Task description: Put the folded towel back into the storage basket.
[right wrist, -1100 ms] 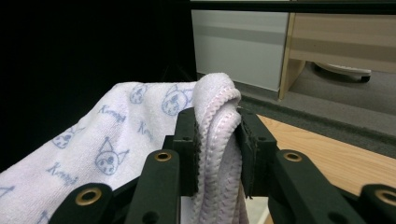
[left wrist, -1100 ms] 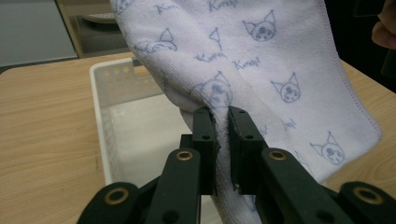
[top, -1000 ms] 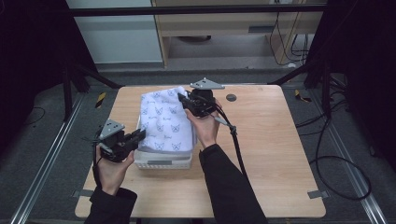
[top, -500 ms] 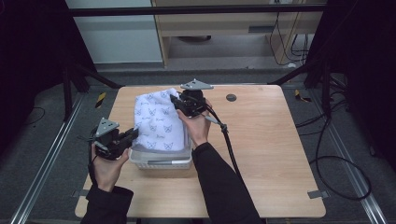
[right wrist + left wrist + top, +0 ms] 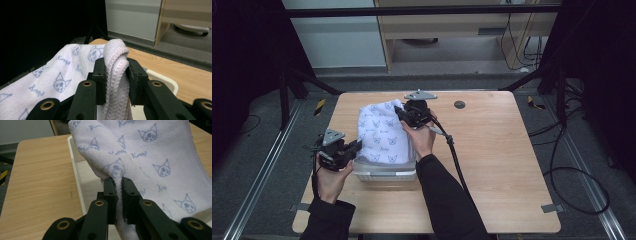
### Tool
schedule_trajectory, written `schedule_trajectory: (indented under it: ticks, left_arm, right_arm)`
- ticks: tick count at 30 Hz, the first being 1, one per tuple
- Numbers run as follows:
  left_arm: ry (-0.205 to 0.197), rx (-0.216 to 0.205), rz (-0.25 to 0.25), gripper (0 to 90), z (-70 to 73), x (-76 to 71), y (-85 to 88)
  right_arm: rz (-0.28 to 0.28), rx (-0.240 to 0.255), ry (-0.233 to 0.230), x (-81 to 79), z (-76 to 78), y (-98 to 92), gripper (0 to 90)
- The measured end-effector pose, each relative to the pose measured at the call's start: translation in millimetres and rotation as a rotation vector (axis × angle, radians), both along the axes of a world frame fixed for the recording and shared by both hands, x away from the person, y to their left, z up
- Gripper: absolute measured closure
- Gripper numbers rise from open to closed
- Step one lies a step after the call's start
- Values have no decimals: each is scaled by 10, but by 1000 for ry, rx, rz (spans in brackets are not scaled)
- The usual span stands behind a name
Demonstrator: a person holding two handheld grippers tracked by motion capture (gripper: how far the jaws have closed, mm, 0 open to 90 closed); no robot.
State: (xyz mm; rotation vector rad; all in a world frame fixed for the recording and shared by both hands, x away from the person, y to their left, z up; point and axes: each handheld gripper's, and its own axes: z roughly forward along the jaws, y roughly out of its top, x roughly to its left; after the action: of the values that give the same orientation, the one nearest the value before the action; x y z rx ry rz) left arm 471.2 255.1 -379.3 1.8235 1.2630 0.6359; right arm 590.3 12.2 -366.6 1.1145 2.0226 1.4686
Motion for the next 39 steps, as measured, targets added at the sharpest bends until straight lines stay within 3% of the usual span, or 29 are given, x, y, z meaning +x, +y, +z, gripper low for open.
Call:
schedule_trajectory:
  ticks: [19,22,39]
  left_arm:
    - [46,47,4,828,-224,93,-83]
    - [55,69,2,828,-272,106,-112]
    - [92,103,16,820,-429,171,-132]
  right_arm:
    - [-17,-8,55,75,-335,-35,710]
    - [-21,-18,64,82,-388,-29,710]
    - [-25,-72,74,119,-551,23,690]
